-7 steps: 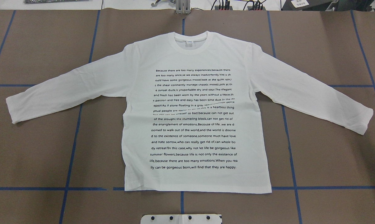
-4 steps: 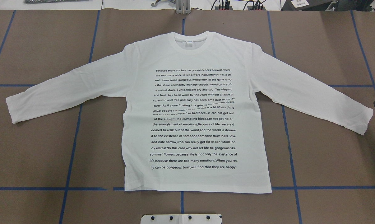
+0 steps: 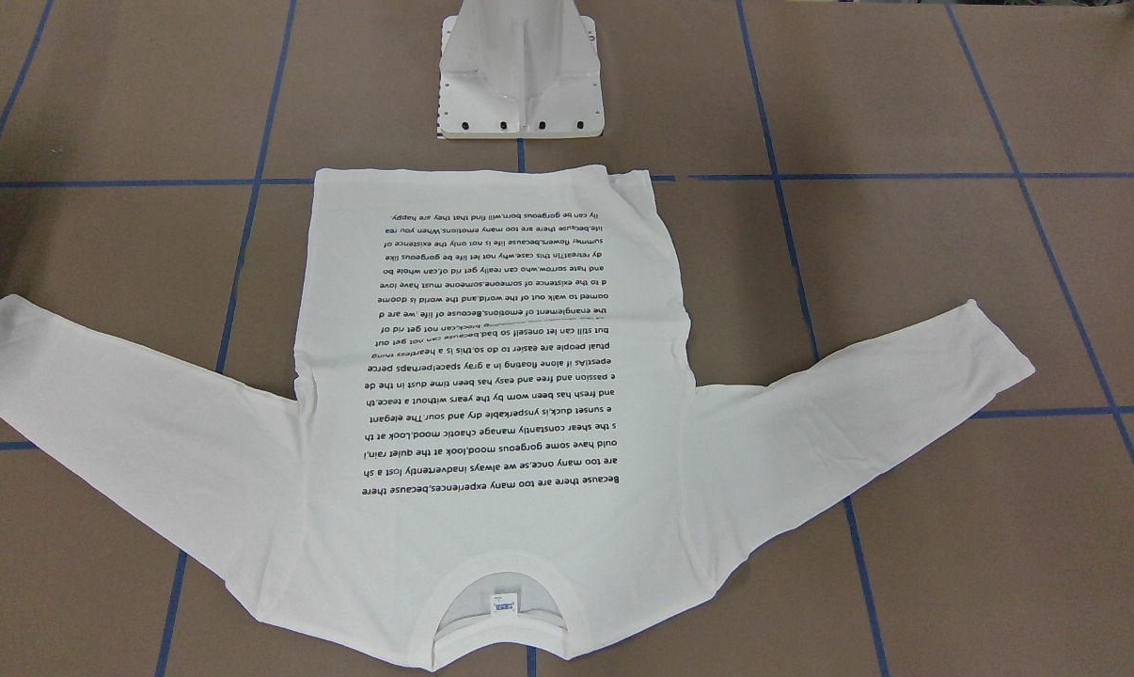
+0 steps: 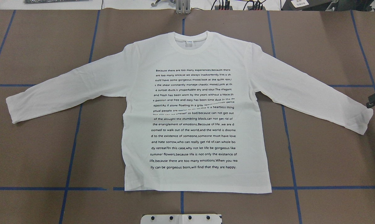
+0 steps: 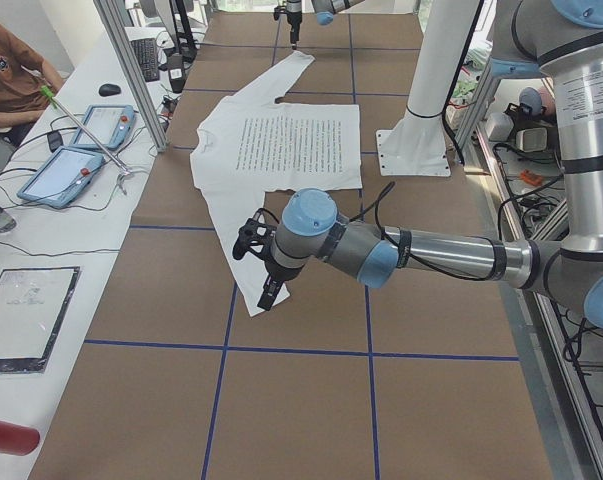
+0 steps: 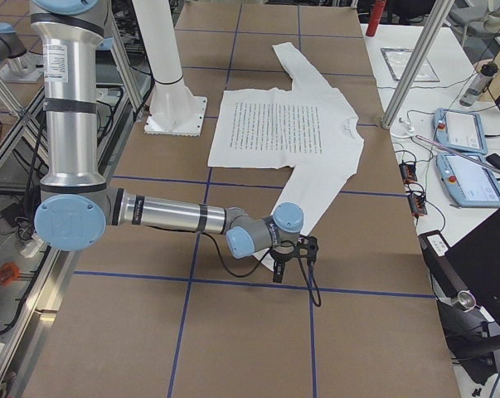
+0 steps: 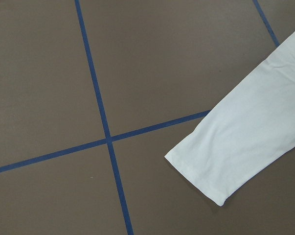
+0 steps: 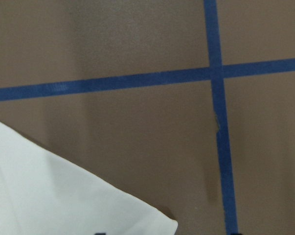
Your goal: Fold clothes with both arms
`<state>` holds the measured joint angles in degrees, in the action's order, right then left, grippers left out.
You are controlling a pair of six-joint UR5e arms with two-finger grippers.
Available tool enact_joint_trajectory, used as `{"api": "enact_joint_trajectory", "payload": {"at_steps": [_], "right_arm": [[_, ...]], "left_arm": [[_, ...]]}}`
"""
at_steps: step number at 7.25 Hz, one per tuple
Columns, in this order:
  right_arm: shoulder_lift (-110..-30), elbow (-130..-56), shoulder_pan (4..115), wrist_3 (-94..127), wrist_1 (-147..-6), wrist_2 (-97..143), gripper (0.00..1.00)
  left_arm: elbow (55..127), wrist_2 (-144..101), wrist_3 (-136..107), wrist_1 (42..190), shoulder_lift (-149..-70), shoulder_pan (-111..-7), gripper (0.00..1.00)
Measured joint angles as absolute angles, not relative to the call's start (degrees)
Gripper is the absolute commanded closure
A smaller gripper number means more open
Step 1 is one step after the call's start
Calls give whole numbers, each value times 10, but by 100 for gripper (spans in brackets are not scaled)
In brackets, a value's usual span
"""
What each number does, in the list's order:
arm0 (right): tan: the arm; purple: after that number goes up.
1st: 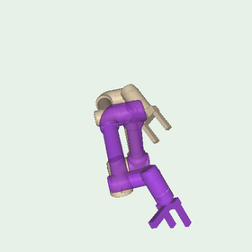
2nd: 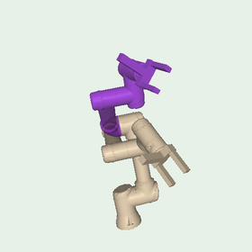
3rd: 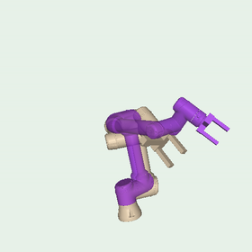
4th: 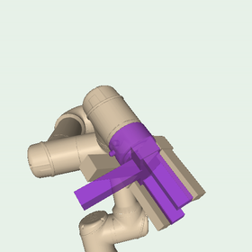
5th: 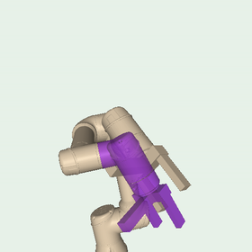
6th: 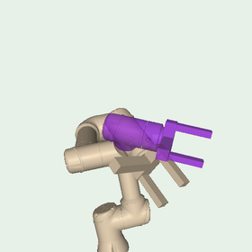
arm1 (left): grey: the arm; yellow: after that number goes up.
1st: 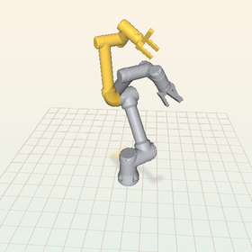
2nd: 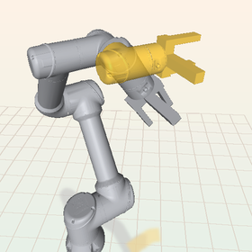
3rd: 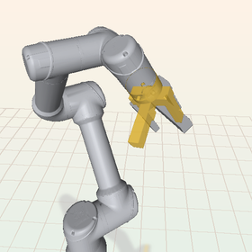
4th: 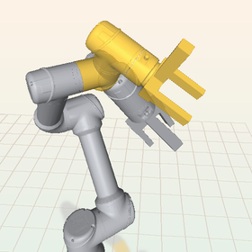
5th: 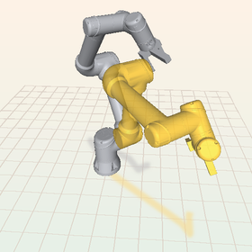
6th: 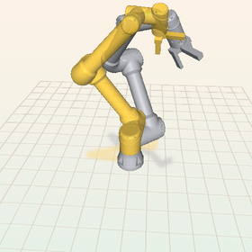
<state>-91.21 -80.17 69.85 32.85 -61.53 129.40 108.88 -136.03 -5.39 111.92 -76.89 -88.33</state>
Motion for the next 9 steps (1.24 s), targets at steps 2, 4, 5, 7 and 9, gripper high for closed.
{"api": "enact_joint_trajectory", "payload": {"at_steps": [2, 4, 5, 7, 9], "right_arm": [[-911, -788, 687, 332, -597, 1295, 10], [-910, -765, 684, 334, -572, 1296, 21], [-907, -759, 683, 335, -566, 1298, 49], [-903, -757, 682, 336, -563, 1306, 100], [-902, -755, 683, 337, -562, 1319, 100]], "left_arm": [[1089, -1360, -54, 1118, -768, -883, 0], [1089, -1360, -54, 1118, -768, -883, 0], [1089, -1360, -54, 1117, -768, -883, 0], [1089, -1360, -55, 1117, -768, -883, 0], [1090, -1361, -54, 1117, -768, -883, 0]]}}
